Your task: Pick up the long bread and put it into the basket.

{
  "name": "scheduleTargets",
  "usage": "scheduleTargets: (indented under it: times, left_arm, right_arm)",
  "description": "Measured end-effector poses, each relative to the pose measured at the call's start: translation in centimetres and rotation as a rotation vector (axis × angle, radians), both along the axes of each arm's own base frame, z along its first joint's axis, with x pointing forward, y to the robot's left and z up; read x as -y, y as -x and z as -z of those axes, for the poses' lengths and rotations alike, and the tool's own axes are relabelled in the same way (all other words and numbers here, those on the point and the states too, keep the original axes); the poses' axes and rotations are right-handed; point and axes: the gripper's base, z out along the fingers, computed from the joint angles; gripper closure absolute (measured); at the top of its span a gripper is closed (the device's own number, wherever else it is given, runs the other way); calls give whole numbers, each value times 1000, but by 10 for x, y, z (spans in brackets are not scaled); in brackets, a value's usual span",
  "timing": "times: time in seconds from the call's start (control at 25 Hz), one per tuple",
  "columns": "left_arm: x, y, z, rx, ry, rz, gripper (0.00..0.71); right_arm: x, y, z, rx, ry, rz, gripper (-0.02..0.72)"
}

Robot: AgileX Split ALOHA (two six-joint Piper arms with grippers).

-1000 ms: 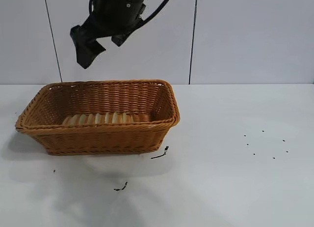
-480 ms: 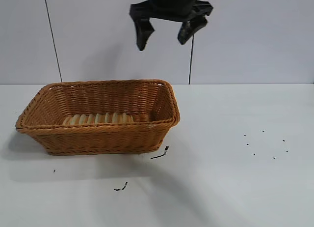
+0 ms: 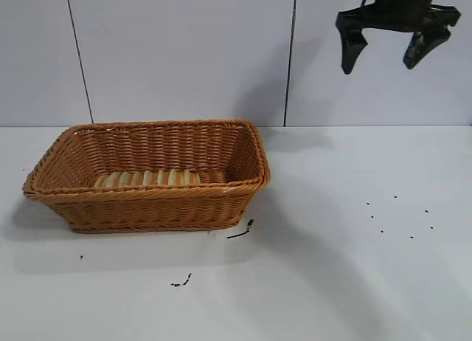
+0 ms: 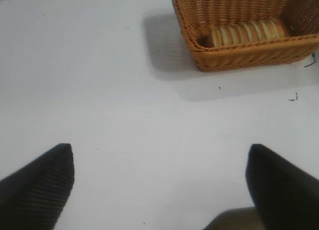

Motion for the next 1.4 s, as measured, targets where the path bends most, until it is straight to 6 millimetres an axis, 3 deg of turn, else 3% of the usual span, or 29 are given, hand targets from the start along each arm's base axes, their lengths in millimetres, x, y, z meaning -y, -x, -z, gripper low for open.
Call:
scheduleTargets:
  times: [0.28,0.52,0.68,0.88,1.08,1.2,1.4]
  left_arm:
    - [0,0,0,0,0,0,14]
    - [0,0,0,0,0,0,14]
    - [0,0,0,0,0,0,14]
    - [0,0,0,0,0,0,14]
    - [0,0,0,0,0,0,14]
    - [0,0,0,0,0,0,14]
    - [0,0,0,0,0,0,14]
  right_arm:
    - [0,8,-9,-2,4,-7,10]
    - [0,45,-39,2,6,-14,10]
    - [1,92,-57,-16,6,-14,10]
    - [1,168,-66,-52,5,-14,10]
    - [1,249,-53,-98,3,-14,10]
    - [1,297,-33,-131,0,-14,10]
    - [-1,363,-9,-12,-33,-14,10]
